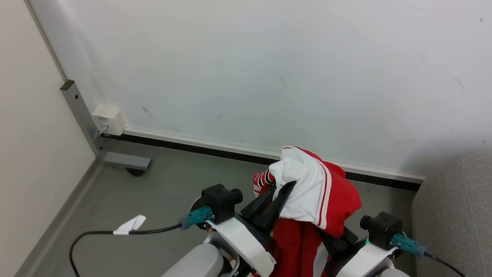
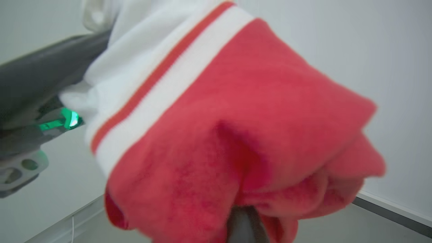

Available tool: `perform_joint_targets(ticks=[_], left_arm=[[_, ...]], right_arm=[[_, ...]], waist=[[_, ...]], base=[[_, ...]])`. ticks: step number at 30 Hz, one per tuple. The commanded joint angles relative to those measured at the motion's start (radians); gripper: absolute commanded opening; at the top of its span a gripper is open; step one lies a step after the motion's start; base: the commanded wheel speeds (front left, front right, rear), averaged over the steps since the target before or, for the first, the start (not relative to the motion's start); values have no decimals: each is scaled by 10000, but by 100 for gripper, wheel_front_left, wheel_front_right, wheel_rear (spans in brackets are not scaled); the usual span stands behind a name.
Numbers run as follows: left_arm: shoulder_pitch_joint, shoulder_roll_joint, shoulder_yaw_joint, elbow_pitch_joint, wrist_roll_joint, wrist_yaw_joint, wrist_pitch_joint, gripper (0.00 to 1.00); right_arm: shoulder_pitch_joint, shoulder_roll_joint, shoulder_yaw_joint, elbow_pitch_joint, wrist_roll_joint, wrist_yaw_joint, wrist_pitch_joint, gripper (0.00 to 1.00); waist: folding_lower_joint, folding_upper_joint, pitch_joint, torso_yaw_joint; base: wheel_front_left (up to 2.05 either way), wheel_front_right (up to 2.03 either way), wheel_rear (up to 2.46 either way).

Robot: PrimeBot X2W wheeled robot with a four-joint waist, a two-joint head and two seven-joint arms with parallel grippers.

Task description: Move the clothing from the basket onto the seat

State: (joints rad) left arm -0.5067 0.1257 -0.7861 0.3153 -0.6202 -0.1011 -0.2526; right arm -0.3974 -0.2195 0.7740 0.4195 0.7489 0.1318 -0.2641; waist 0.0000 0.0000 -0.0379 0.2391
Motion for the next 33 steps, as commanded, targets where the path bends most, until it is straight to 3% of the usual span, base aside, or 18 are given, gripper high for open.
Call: perform_joint_targets(ticks=[1, 2, 3, 4, 19, 33], left_arm=[[150, 61, 8, 56, -69, 20, -23, 0], [169, 63, -2, 76, -69, 25, -24, 20], [192, 59, 5, 89, -81, 47, -28, 67], [236, 62, 3, 107, -106, 54, -29, 98], [609, 262, 91, -165, -123, 318, -62, 100], [809, 268, 303, -478, 279, 390, -122, 100]], right_arm=[[109, -77, -84, -144, -60, -22, -1, 0], [145, -112, -127, -224, -86, -22, -1, 0], [163, -148, -172, -299, -113, -22, -1, 0], [193, -191, -232, -374, -167, -22, -1, 0], [782, -806, -1155, -1505, -708, -22, -1, 0], [838, -1405, -2091, -2292, -1166, -22, -1, 0]], waist=[[0, 0, -7, -11], [0, 0, -14, -17], [0, 0, -19, -25], [0, 0, -25, -32], [0, 0, -90, -302], [0, 0, 93, -1830]], base=[[0, 0, 0], [0, 0, 0], [0, 0, 0], [0, 0, 0], [0, 0, 0], [0, 0, 0]])
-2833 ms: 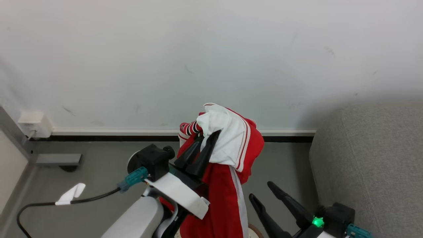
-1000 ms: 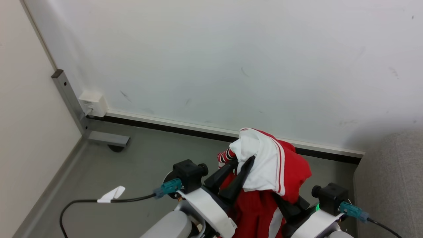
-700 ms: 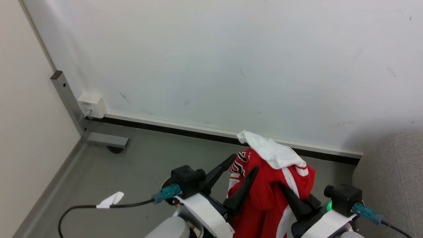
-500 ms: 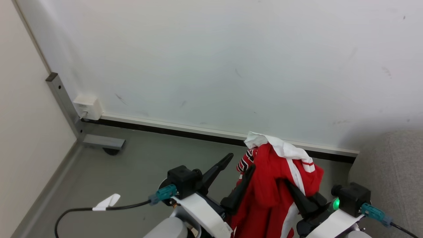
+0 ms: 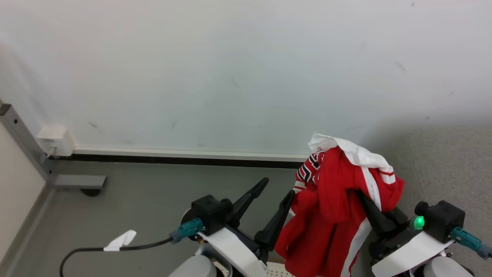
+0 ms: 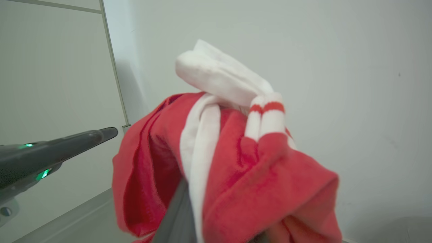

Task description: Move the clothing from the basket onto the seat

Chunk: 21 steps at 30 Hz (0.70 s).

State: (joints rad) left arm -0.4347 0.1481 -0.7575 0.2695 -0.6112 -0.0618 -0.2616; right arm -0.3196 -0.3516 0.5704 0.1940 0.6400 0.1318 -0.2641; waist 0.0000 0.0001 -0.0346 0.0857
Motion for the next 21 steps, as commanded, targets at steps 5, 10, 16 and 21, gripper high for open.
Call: perform_joint_targets(ticks=[5, 10, 16, 21], left_arm=[[111, -32, 101, -31, 447, -39, -31, 100], [145, -110, 116, 57, 853, -148, -28, 100], [122, -199, 179, 188, 1402, -223, -30, 100], [167, -232, 248, 339, 1818, -274, -29, 100]], right_arm=[[-49, -283, -468, -172, -118, -22, -1, 0], [-102, -519, -827, -309, -218, -22, 0, 0], [-105, -669, -1232, -533, -339, -22, -1, 0], [-1, -710, -1548, -729, -537, -22, -1, 0]], waist=[[0, -1, 168, -1054], [0, -1, 296, -1842], [0, -1, 438, -2763], [0, -1, 525, -3420]], base=[[0, 0, 0], [0, 0, 0], [0, 0, 0], [0, 0, 0]])
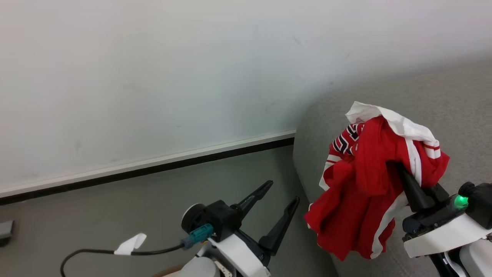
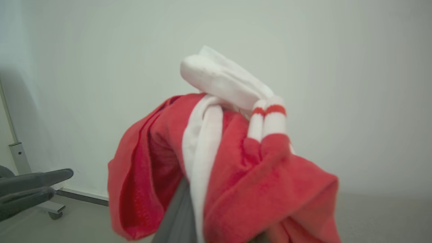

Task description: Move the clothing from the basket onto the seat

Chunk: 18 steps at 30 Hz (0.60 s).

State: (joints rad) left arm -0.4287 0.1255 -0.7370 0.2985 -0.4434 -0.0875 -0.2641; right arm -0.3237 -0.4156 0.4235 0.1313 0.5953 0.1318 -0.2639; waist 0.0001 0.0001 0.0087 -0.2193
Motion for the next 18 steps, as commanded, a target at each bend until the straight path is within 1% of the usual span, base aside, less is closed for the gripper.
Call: perform_joint_targets(ticks=[1, 11, 18], left_arm=[[141, -13, 65, 68, 188, -41, -4, 100], [259, -145, 221, 324, 664, -244, -5, 100], [243, -269, 315, 431, 925, -324, -5, 100]], right_arm=[[50, -73, -139, -186, -129, -22, -3, 0], [208, -13, -689, -659, -306, -22, -3, 0], [163, 24, -831, -887, -312, -22, -3, 0]], waist=[[-1, -1, 108, -510], [-1, -1, 298, -1638], [-1, -1, 428, -2068]], base=[[0, 0, 0], [0, 0, 0], [0, 0, 0]])
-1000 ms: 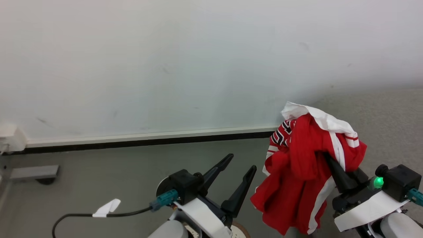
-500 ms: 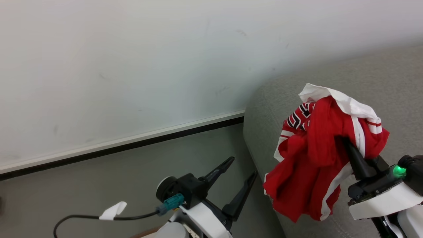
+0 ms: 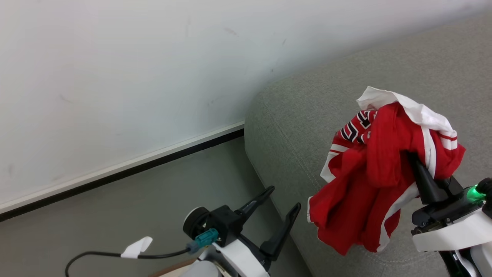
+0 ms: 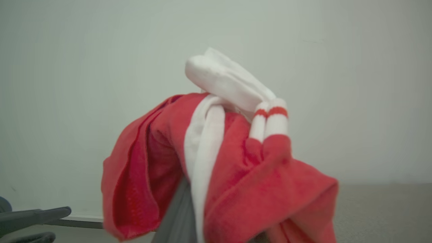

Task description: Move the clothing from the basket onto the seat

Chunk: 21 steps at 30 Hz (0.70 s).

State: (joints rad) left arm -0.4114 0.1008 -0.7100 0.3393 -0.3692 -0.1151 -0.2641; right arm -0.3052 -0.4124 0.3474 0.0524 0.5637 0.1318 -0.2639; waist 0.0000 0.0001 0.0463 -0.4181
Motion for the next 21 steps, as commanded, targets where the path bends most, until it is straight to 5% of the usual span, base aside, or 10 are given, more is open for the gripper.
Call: perform_joint_targets(ticks=[1, 11, 21], left_arm=[[69, -22, 45, 22, 183, -48, -5, 100], [-317, 16, -34, 28, 444, -128, -5, 100], [-1415, 328, -429, 181, 639, -160, 0, 100]], right_arm=[[-22, -8, -70, -99, 4, -22, -3, 0], [-750, -206, -422, -392, 187, -22, -1, 0], [-2571, -1016, -1515, -286, 1155, -22, -1, 0]], waist=[[0, -1, 52, -80], [0, -1, 753, -36], [0, -1, 2791, 701]], base=[[0, 0, 0], [0, 0, 0], [0, 0, 0]])
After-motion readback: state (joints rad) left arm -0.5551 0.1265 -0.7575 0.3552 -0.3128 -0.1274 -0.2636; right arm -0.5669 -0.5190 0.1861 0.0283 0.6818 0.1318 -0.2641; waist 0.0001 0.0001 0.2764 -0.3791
